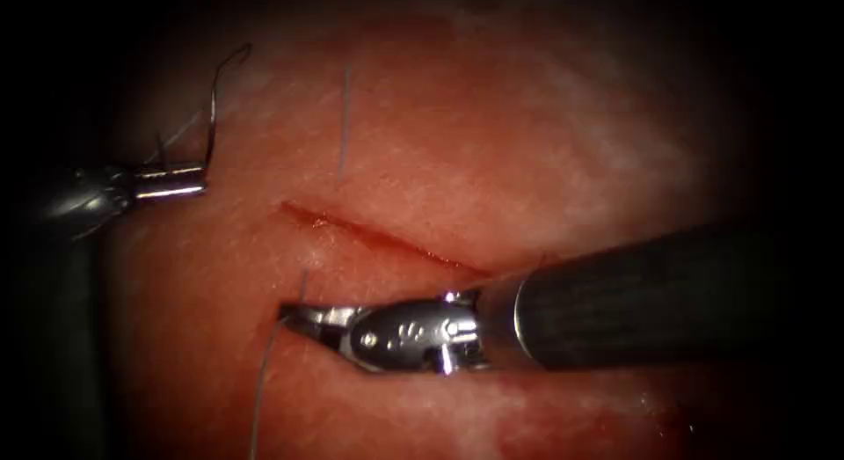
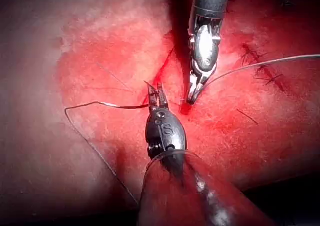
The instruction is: Wound Closure
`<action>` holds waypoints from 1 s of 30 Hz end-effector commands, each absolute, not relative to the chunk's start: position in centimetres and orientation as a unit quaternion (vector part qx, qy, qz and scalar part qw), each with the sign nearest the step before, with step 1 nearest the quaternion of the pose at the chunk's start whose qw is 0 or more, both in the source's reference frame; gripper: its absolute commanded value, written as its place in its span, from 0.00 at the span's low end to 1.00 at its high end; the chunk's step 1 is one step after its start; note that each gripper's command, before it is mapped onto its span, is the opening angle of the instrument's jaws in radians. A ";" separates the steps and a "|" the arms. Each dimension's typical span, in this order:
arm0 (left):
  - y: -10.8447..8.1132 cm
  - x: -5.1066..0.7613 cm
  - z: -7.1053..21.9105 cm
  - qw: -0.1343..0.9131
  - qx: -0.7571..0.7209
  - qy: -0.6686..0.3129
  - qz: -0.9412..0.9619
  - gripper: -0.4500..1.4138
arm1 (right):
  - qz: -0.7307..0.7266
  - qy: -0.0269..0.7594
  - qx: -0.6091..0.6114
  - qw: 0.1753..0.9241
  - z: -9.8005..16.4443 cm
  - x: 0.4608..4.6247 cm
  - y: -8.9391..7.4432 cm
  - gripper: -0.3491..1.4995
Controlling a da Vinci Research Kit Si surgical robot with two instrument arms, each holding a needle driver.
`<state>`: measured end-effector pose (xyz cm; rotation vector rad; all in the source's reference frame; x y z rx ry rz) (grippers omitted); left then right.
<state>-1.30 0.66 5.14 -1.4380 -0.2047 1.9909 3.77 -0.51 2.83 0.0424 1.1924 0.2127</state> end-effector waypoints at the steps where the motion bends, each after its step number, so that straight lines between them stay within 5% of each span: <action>1: 0.5 -1.36 5.2 0.334 -0.550 -0.081 0.762 0.00 | 0.100 0.561 0.023 0.821 2.9 3.83 -0.7 0.00; 6: 0.6 -1.40 5.2 0.335 -0.549 -0.080 0.761 0.00 | 0.099 0.560 0.024 0.822 2.9 3.82 -0.7 0.00; 7: 0.6 -1.41 5.2 0.336 -0.549 -0.080 0.761 0.00 | 0.100 0.559 0.022 0.823 2.9 3.83 -0.7 0.11; 10: 0.6 -1.43 5.2 0.337 -0.548 -0.080 0.761 0.00 | 0.113 0.552 0.005 0.826 2.9 3.83 -0.7 0.72; 12: 0.6 -1.44 5.2 0.338 -0.548 -0.081 0.761 0.00 | 0.118 0.550 -0.002 0.827 2.8 3.81 -0.7 0.83; 30: 1.6 -2.93 5.4 0.338 -0.565 -0.065 0.750 0.00 | 0.127 0.537 -0.015 0.834 2.8 3.37 -0.8 0.86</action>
